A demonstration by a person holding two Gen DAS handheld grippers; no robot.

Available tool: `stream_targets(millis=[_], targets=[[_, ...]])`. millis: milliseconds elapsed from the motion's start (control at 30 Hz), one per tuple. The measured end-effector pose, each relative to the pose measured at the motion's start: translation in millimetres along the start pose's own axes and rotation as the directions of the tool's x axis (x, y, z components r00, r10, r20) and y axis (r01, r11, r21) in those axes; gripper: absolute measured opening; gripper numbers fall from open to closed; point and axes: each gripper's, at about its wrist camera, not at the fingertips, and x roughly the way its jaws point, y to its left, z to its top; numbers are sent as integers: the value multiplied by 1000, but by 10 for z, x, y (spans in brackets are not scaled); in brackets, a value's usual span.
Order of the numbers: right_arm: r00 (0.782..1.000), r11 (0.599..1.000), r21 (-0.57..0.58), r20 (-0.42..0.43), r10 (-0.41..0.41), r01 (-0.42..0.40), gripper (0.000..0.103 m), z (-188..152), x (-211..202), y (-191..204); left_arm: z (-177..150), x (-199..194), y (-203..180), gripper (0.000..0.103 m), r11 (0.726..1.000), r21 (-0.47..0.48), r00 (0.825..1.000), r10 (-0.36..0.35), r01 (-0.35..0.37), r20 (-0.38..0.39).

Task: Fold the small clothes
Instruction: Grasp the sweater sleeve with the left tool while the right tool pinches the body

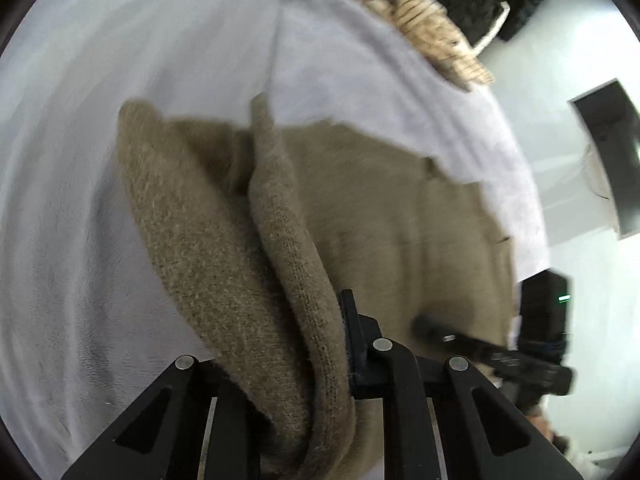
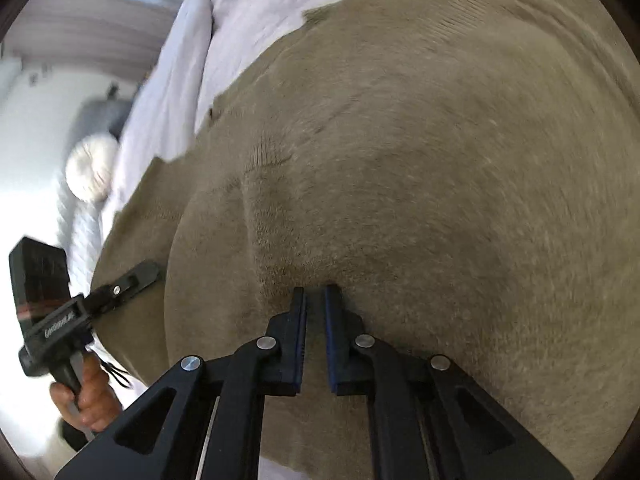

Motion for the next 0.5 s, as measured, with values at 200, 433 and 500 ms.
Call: stream_targets(millis=[200, 433, 500], targets=[[994, 993, 41, -13, 111, -110, 12, -10, -151, -102, 202, -127, -863, 19, 984, 160, 996, -85, 78, 38], [960, 948, 163, 100, 261, -275, 13, -258, -502, -422, 216, 384, -2048, 19, 928, 369, 999, -48, 41, 11], [957, 937, 206, 132, 259, -282, 13, -339, -570, -599, 111, 669, -2341, 19, 889, 458, 1000, 2, -9, 15]])
